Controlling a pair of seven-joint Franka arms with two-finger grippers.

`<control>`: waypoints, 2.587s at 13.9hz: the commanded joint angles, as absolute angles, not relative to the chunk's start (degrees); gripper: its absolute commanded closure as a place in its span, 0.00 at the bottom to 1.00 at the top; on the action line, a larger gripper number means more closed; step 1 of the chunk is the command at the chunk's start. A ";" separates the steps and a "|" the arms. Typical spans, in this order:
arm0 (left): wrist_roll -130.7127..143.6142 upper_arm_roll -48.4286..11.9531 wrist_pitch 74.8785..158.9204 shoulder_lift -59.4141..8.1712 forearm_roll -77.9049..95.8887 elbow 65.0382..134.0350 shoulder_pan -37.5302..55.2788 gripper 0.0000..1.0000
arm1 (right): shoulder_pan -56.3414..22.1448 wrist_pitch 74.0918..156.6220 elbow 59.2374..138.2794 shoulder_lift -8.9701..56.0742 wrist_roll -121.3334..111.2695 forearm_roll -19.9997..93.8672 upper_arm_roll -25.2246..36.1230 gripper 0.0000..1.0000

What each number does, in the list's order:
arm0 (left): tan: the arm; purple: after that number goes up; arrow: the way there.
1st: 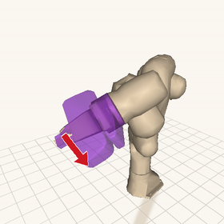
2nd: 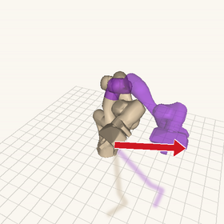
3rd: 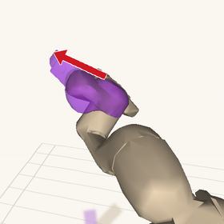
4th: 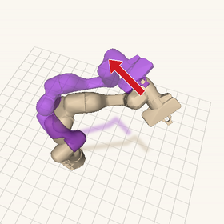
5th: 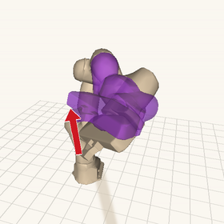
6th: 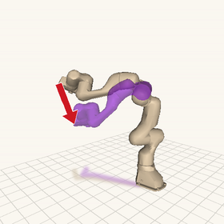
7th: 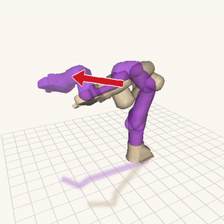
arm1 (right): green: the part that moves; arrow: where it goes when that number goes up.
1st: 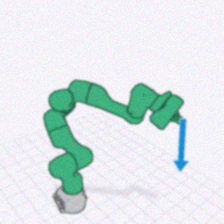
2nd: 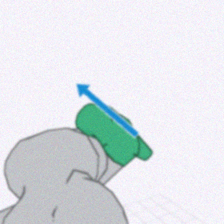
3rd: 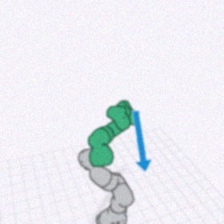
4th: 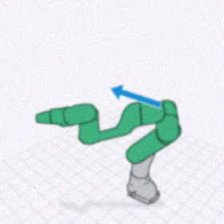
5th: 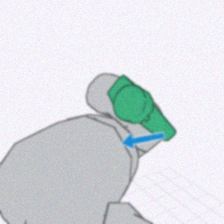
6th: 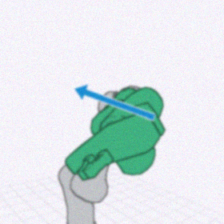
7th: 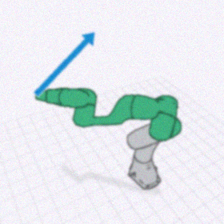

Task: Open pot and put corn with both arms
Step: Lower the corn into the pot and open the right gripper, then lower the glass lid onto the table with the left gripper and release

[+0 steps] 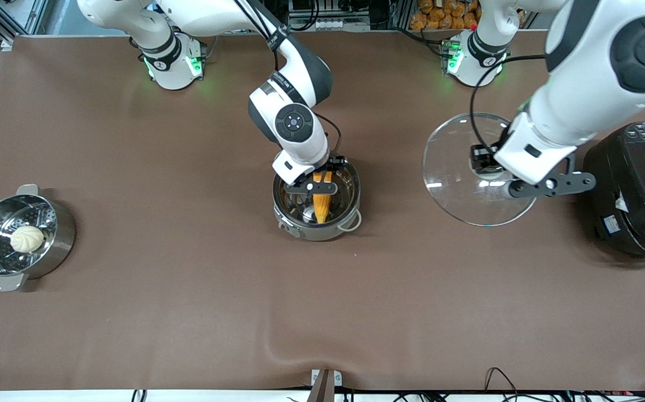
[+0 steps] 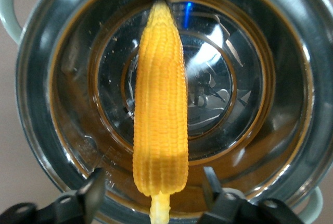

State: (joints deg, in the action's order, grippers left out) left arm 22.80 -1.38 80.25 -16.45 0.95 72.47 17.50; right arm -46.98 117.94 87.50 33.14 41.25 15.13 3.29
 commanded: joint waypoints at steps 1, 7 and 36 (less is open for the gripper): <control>18.91 -1.76 80.15 -13.62 2.02 76.81 15.13 1.00 | -44.40 112.79 87.01 28.77 40.44 14.94 4.57 0.00; 12.05 -1.93 90.67 -7.85 -3.42 88.64 13.18 1.00 | -29.21 106.53 88.07 18.38 26.31 12.39 5.19 0.00; 10.63 -3.16 141.76 -15.64 -1.49 129.55 3.33 1.00 | -2.73 91.76 88.86 3.16 0.64 -0.97 6.07 0.00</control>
State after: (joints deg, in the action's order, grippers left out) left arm 10.98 -3.02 141.29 -14.92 -2.36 130.82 2.49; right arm -2.68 92.80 89.75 2.54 3.45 0.47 6.31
